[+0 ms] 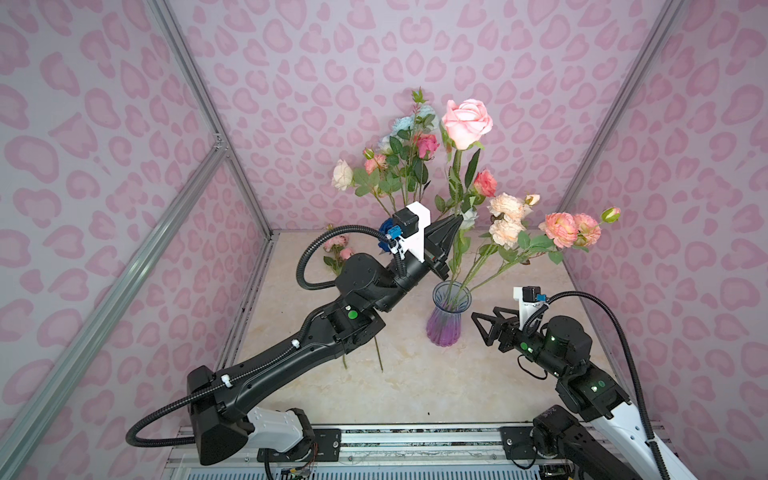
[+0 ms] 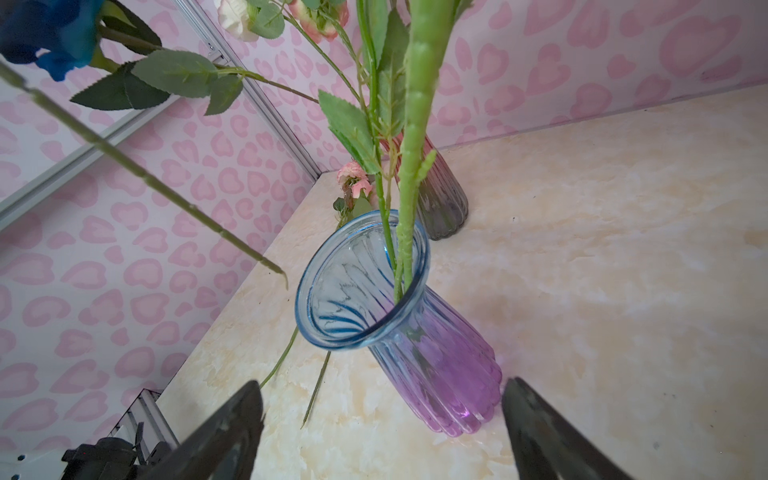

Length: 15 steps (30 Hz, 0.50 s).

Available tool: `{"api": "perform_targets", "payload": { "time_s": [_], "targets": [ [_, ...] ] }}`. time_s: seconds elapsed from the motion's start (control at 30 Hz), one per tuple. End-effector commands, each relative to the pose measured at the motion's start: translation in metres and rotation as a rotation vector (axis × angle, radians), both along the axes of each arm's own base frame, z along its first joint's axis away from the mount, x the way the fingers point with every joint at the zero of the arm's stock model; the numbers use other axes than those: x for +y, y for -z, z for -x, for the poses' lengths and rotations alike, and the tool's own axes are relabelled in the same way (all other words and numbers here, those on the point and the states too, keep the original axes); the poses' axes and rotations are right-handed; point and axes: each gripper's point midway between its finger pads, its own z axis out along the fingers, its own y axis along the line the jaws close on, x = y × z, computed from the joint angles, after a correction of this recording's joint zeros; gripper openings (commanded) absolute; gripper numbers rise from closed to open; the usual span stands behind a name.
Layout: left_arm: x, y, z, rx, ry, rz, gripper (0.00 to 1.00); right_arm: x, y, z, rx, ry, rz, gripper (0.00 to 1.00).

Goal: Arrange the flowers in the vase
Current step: 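Carry the pink rose over the blue-purple vase and lower its stem in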

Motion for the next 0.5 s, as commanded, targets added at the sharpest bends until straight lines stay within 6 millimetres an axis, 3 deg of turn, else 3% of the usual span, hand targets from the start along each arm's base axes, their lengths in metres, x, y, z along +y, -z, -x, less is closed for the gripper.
{"api": "perform_targets", "payload": {
  "time_s": [0.0,0.17,0.3,0.47],
  "targets": [
    [-0.001,-0.012,-0.004,-0.040,-0.012,0.073,0.03,-0.003,0.002,0.001,-0.005,0.009,0.009,0.91],
    [-0.013,0.014,-0.024,0.007,-0.066,0.036,0.03,-0.004,0.008,0.003,0.007,0.009,0.005,0.91],
    [-0.027,0.051,-0.031,0.066,-0.051,-0.038,0.03,-0.006,0.012,0.004,0.013,0.018,0.009,0.91],
    [-0.029,0.097,-0.037,0.164,-0.058,-0.090,0.03,-0.007,0.017,0.005,0.024,0.018,0.013,0.91]
  ]
}}
